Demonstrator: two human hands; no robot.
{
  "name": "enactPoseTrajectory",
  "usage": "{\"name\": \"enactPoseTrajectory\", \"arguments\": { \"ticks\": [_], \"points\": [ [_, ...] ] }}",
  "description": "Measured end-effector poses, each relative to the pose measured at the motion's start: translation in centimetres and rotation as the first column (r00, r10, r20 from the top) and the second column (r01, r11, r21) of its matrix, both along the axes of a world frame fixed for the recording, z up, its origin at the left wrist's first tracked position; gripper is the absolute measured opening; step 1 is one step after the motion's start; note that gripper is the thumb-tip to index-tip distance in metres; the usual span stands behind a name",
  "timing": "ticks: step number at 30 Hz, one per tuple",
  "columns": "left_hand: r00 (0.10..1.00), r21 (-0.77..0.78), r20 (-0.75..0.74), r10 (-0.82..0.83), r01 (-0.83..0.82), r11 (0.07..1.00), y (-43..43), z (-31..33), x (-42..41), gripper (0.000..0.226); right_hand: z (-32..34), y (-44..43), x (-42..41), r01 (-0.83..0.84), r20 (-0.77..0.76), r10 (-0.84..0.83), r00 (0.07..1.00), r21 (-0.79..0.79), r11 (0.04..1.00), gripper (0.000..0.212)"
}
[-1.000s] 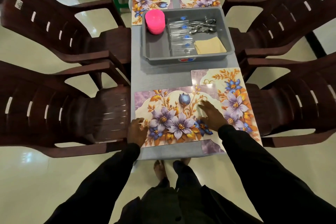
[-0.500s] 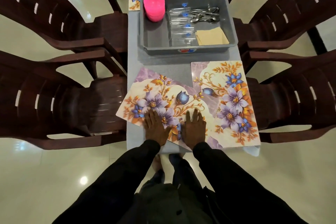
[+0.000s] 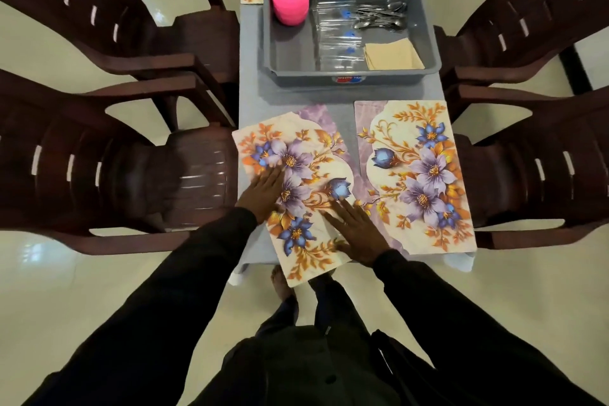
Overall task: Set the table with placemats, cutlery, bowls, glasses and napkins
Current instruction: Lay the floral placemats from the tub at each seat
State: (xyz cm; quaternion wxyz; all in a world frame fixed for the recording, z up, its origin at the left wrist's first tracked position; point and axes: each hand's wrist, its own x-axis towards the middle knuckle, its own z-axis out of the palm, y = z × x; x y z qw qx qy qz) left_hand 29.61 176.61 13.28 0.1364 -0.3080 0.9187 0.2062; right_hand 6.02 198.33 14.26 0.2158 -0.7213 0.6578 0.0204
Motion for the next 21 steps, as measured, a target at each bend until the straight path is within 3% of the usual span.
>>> {"name": "enactPoseTrajectory", "arguments": {
  "ticks": [3, 7, 11, 16, 21],
  "points": [
    [0.993, 0.021, -0.113, 0.042, -0.040, 0.999, 1.1, 0.5, 1.4, 0.082, -0.2, 0.6, 3.9, 0.142, -0.049, -0.143, 0.989, -0.022, 0.990, 0.095],
    [0.979, 0.098, -0.191, 0.069, -0.051, 0.994, 4.7, 1.9, 3.7, 0.076, -0.4, -0.1, 8.4, 0.270, -0.087, -0.269, 0.959, -0.004, 0.963, 0.084],
    [0.951, 0.135, -0.301, 0.069, -0.029, 0.990, 8.3, 2.1, 6.7, 0.086, -0.5, -1.3, 10.1, 0.320, -0.096, -0.319, 0.943, -0.006, 0.948, 0.086],
    [0.988, 0.095, -0.151, 0.006, 0.009, 0.995, 10.2, 0.9, 9.1, 0.103, -0.2, -2.6, 10.0, 0.282, -0.063, -0.279, 0.958, 0.036, 0.959, 0.084],
    [0.990, 0.067, -0.135, 0.031, -0.022, 0.997, 10.8, 0.6, 9.4, 0.107, 0.4, -1.6, 8.7, 0.078, -0.020, -0.076, 0.997, 0.085, 0.993, 0.092]
  ]
}}
